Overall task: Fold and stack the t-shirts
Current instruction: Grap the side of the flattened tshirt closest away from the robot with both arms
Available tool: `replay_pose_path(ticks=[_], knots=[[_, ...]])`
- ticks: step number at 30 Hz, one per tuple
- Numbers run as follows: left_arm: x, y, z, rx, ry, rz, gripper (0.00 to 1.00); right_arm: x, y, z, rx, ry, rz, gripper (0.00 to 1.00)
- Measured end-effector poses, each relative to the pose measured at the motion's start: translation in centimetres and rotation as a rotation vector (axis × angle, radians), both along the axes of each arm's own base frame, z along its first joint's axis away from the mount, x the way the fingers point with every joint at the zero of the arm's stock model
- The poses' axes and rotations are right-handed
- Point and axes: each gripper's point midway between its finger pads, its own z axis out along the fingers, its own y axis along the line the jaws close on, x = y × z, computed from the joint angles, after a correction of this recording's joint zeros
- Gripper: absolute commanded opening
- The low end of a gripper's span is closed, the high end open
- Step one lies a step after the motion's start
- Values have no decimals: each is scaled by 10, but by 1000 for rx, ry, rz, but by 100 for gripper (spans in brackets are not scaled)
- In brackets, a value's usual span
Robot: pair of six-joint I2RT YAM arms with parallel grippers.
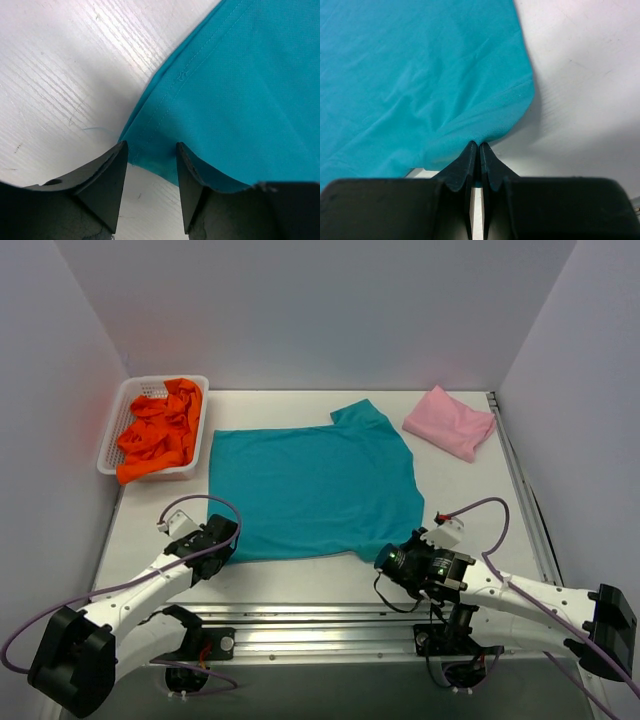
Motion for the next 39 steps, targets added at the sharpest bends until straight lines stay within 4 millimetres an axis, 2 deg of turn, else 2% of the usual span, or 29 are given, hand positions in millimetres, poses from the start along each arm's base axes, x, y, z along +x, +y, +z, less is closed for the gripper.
replay_pose_path(ticks=[5, 20, 31, 39], knots=[[-2, -5, -3, 3, 13, -18, 49, 4, 0, 0, -21, -4, 9, 0], [-11, -39, -7, -6, 23, -117, 48, 9, -3, -1, -44, -11, -4, 0], [-7, -51, -9, 26, 19, -135, 4, 12, -9, -1, -61, -6, -21, 0], [-6, -53, -6, 13, 0, -146, 2, 13, -9, -1, -57, -9, -24, 0]])
